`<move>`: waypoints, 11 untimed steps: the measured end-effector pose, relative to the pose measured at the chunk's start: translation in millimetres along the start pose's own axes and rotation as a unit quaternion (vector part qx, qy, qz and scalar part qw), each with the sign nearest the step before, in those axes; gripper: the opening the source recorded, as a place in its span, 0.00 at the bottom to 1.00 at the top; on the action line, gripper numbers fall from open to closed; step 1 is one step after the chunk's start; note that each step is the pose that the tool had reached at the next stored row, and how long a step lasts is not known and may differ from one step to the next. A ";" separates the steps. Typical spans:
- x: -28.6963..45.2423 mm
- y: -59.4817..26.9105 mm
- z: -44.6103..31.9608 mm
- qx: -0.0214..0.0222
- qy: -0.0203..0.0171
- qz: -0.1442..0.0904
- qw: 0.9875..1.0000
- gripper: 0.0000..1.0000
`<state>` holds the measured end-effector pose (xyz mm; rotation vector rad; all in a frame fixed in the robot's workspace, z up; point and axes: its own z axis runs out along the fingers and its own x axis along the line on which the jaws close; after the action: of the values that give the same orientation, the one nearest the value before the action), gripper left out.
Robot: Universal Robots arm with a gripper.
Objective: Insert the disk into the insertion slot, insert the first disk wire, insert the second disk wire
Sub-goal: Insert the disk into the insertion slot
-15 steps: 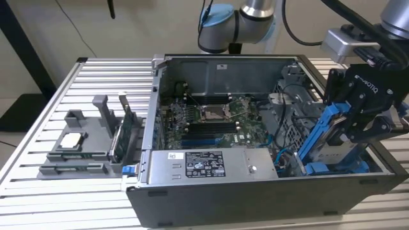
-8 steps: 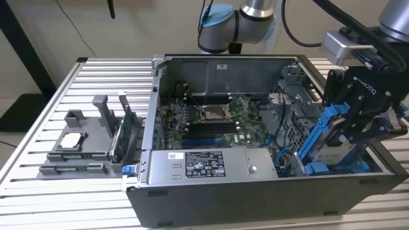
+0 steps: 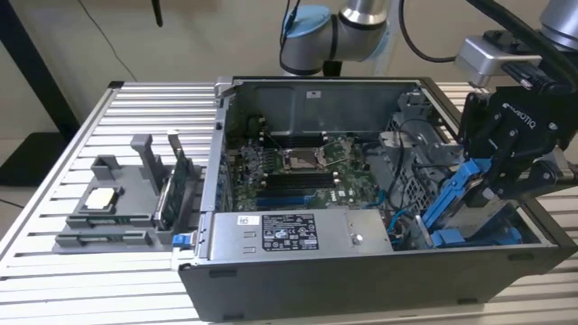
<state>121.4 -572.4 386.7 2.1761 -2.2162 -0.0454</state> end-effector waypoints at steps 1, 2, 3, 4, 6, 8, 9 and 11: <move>0.0 0.0 -0.3 0.000 0.000 0.000 1.000 0.41; 0.0 0.0 -0.3 0.000 0.000 0.000 1.000 0.41; -0.1 0.0 -0.3 0.000 0.000 0.000 1.000 0.41; -0.1 0.0 -0.3 0.000 -0.001 0.000 1.000 0.42; -0.2 0.0 -0.5 0.000 -0.002 0.000 1.000 0.49; -0.3 0.4 -0.3 0.000 -0.005 0.000 1.000 0.49; -0.6 0.7 -0.2 0.000 -0.007 0.000 1.000 0.49; -1.7 1.3 -0.1 0.001 -0.010 0.000 1.000 0.46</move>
<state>120.2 -570.7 386.8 2.1858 -2.2266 -0.0654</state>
